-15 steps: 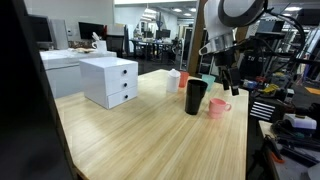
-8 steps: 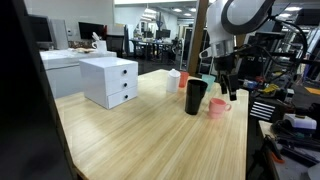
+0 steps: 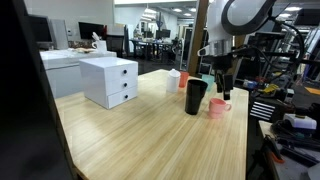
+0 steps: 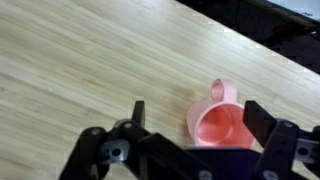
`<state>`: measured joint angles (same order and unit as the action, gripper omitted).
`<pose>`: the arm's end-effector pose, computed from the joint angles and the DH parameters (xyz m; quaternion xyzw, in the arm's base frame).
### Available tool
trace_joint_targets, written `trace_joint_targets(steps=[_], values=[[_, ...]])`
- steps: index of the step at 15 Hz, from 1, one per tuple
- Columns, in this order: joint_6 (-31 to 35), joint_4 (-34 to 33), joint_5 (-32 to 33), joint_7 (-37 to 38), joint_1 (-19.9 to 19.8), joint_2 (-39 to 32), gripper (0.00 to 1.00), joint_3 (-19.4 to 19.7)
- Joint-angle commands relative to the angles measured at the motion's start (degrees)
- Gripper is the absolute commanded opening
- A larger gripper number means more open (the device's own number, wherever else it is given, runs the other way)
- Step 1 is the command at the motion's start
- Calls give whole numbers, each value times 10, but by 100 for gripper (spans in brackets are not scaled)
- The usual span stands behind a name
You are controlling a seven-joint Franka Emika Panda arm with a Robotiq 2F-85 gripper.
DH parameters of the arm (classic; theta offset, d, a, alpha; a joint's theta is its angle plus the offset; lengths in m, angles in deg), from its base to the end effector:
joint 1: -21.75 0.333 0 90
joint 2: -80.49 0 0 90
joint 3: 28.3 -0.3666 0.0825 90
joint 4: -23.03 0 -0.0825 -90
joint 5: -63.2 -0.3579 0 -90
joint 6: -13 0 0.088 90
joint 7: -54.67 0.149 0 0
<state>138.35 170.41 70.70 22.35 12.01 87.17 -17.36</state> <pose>0.3485 -0.1405 0.3144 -0.9794 -0.1469 0.1362 0.0266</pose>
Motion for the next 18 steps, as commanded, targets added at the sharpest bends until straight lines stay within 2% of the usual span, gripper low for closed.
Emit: trace_joint_targets(steps=[1, 7, 10, 12, 13, 15, 18], values=[[31, 10, -6, 33, 7, 4, 74, -2], [60, 18, 1, 71, 8, -2, 32, -4], [127, 36, 17, 119, 6, -7, 10, -6], [162, 49, 24, 153, 7, -13, 0, -11], [152, 47, 24, 155, 9, -8, 6, -13], [133, 38, 35, 175, 7, -1, 6, -17], [68, 5, 49, 197, 4, 7, 5, -18]])
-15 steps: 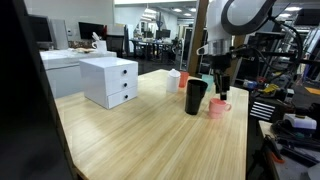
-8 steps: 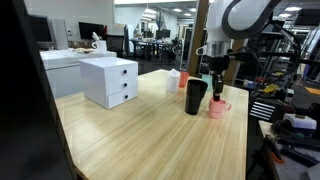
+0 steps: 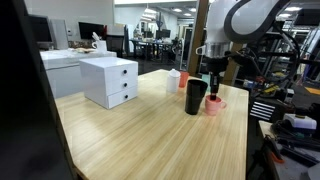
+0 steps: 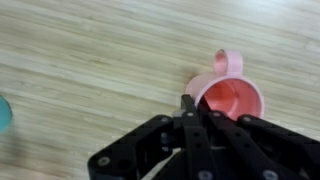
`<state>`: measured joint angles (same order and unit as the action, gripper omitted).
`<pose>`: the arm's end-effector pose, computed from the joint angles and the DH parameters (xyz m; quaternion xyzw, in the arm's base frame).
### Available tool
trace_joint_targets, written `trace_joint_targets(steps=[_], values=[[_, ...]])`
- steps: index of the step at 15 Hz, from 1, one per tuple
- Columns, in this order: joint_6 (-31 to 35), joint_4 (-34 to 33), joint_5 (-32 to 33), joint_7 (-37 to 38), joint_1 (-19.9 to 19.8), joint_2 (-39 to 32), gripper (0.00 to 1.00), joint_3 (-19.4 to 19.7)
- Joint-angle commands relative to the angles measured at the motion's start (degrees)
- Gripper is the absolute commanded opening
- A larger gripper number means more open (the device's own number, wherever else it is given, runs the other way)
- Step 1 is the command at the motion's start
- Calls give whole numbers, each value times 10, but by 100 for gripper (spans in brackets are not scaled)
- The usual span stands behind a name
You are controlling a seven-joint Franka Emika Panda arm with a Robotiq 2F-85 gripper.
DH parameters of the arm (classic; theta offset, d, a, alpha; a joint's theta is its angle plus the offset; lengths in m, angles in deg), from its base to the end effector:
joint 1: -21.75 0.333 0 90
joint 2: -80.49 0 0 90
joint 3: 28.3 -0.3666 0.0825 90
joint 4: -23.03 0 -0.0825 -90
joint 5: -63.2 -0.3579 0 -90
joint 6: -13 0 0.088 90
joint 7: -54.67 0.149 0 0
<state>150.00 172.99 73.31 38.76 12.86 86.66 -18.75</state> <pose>0.3689 -0.1290 0.3076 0.9960 0.0470 -0.0704 0.0277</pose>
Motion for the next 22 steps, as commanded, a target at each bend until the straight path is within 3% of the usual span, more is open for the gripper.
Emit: trace_joint_targets(steps=[1, 5, 9, 14, 22], values=[[-72, -36, 23, 35, -6, 11, 5, -2], [-140, -122, 11, 32, -14, -8, 5, 14], [-162, -234, -5, 35, -29, -56, 5, 36], [-176, -380, -49, 33, -50, -166, 5, 54], [-268, -613, -147, 36, -114, -336, 5, 42]])
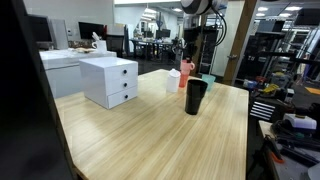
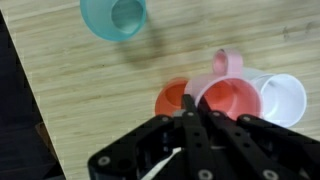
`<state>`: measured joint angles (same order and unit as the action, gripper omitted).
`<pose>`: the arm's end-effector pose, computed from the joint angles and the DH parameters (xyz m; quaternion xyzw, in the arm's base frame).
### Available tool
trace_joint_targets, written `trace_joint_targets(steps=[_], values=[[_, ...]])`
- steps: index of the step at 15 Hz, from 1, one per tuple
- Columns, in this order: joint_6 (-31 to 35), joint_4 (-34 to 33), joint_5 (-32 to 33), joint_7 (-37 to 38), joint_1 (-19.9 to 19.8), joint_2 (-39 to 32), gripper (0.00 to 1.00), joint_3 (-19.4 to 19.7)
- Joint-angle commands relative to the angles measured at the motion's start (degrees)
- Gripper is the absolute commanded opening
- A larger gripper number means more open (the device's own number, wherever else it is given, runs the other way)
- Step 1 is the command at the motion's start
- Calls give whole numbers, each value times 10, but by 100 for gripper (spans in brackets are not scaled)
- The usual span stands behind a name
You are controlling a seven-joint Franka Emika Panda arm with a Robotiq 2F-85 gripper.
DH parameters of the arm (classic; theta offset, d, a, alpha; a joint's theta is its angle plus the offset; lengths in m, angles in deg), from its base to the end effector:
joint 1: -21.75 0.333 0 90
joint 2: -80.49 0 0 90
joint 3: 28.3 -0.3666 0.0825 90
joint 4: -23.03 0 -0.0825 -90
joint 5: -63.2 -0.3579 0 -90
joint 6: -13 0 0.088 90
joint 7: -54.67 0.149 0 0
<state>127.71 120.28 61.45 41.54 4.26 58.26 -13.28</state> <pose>0.5521 -0.3276 0.3882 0.9846 -0.1674 -0.0460 0.0194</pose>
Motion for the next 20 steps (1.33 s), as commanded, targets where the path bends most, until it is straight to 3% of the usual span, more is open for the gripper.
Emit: trace_joint_targets(steps=[1, 7, 13, 14, 15, 20], values=[[-57, -111, -38, 8, -37, -67, 5, -15], [-117, -222, -55, 14, -71, -143, 5, -31], [-127, -220, -51, -7, -75, -169, 5, -56], [-120, -213, -48, -8, -73, -167, 31, -58], [-117, -209, -47, -9, -73, -163, 32, -59], [-110, -185, -46, -6, -70, -145, 70, -52]])
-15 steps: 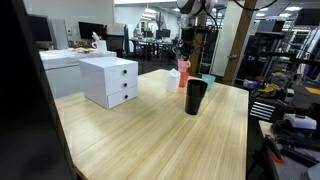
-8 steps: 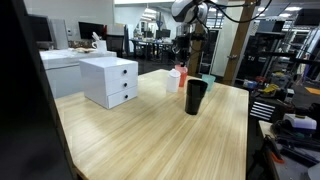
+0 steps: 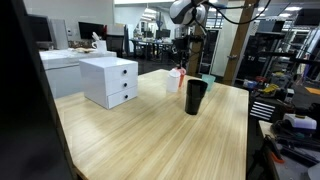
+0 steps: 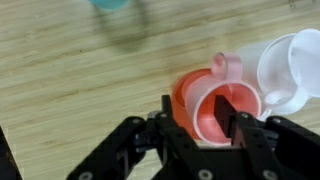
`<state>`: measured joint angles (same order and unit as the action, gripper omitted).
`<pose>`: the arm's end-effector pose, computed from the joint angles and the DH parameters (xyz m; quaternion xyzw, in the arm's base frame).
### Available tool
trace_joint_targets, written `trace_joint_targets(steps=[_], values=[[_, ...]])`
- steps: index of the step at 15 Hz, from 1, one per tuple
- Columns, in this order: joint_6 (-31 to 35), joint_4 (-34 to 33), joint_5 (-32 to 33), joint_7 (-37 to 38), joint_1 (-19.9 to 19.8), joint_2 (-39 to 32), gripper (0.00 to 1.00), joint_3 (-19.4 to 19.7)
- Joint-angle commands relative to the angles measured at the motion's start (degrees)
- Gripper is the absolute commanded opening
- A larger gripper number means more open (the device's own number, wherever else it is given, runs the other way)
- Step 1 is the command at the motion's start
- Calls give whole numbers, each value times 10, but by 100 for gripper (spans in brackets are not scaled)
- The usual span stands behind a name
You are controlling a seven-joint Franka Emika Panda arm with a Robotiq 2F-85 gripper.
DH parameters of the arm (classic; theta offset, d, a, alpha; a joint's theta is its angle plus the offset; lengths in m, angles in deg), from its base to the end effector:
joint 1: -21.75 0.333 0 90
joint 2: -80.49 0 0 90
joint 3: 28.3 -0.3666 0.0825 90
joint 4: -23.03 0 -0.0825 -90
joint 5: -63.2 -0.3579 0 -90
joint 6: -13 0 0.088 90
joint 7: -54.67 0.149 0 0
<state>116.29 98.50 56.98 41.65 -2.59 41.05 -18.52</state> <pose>0.6117 -0.3656 0.3285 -0.9778 0.1859 0.0900 0.0346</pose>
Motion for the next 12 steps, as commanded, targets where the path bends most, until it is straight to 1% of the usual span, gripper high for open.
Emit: trace_joint_targets(steps=[1, 2, 3, 4, 5, 12], values=[[7, 37, -3, -8, -1, 33, 81, 0], [9, 40, -4, -8, -1, 36, 86, 0], [10, 43, -5, -8, -2, 40, 95, 0], [11, 46, -5, -7, -2, 42, 98, 1], [14, 52, -4, -7, -2, 44, 100, 2], [42, 94, 3, -2, -1, 40, 100, 6]])
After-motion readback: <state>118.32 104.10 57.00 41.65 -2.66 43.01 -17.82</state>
